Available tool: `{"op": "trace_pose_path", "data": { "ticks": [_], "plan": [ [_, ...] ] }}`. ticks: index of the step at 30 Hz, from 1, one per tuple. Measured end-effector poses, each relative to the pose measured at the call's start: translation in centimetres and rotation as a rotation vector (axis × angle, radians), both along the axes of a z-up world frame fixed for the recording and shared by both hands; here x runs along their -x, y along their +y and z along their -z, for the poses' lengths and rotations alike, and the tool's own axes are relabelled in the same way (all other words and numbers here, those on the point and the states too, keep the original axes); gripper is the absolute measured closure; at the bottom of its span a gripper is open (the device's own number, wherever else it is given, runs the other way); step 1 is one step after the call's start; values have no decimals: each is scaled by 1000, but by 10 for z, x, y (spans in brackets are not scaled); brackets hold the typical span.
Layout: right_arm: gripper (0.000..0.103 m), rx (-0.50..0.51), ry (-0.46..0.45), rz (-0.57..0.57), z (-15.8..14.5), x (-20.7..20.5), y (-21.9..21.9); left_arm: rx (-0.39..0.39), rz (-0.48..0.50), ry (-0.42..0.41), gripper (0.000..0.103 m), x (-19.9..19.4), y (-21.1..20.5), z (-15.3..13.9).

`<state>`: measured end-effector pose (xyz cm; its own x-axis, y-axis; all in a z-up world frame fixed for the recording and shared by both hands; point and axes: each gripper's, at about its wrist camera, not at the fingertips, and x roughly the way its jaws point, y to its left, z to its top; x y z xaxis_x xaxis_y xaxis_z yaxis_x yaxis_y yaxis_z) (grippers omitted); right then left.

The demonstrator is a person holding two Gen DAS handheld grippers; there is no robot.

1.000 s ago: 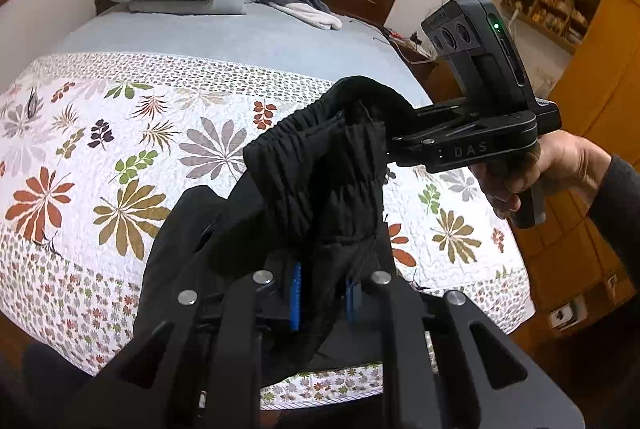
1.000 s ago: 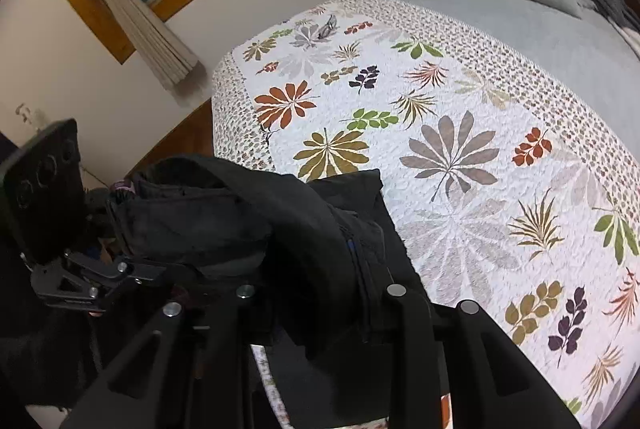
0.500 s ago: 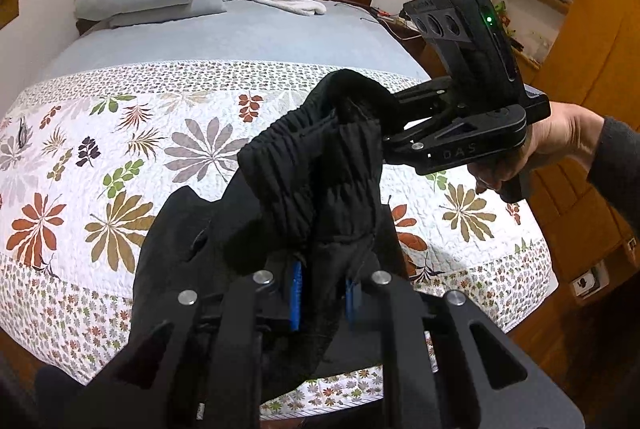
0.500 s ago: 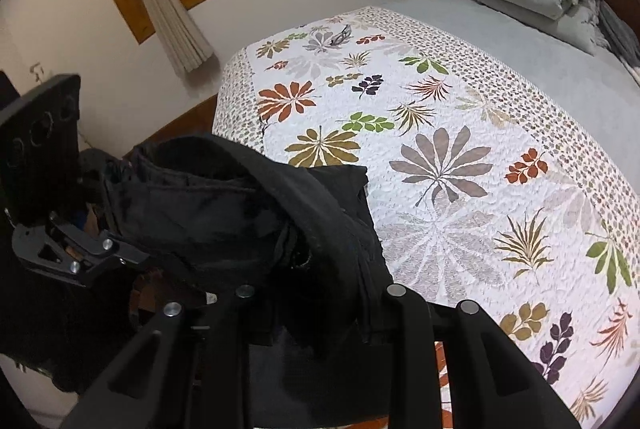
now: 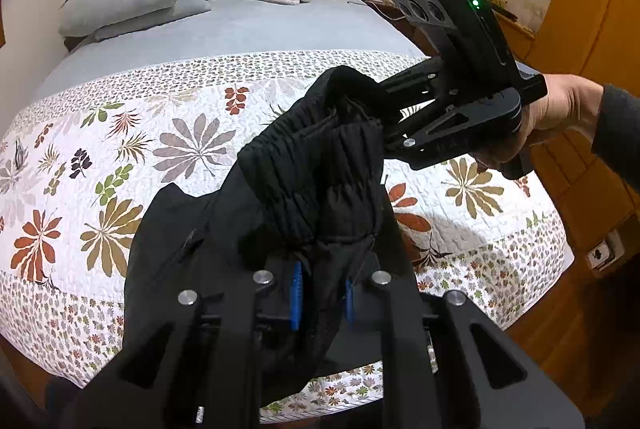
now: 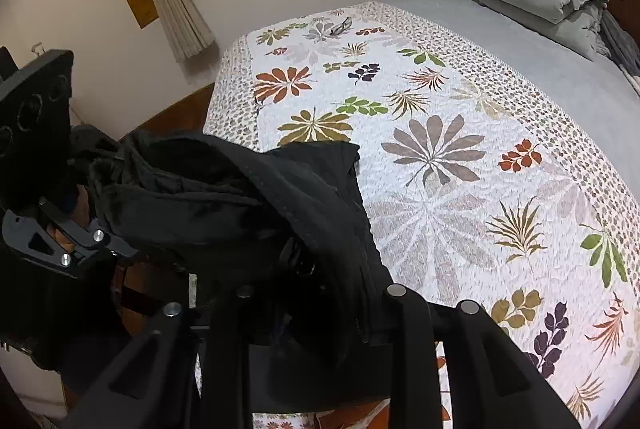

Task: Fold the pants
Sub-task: 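Lift the black pants with both tools and fold them over onto themselves, then lower the folded pants onto the quilt and open both tools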

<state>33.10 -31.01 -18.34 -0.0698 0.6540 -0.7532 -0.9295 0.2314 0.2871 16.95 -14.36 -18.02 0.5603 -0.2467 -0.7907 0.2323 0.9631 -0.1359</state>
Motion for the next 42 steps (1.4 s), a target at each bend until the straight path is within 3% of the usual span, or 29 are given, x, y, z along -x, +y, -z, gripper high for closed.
{"op": "trace_pose_path", "data": {
  "ticks": [17,42],
  "plan": [
    [75,43,-36,-42,28,5,-17,-68,61,35,89,0,-29,26],
    [65,129,-98,-53,75,8,-40,-223,163,91,88,3,-74,73]
  ]
}}
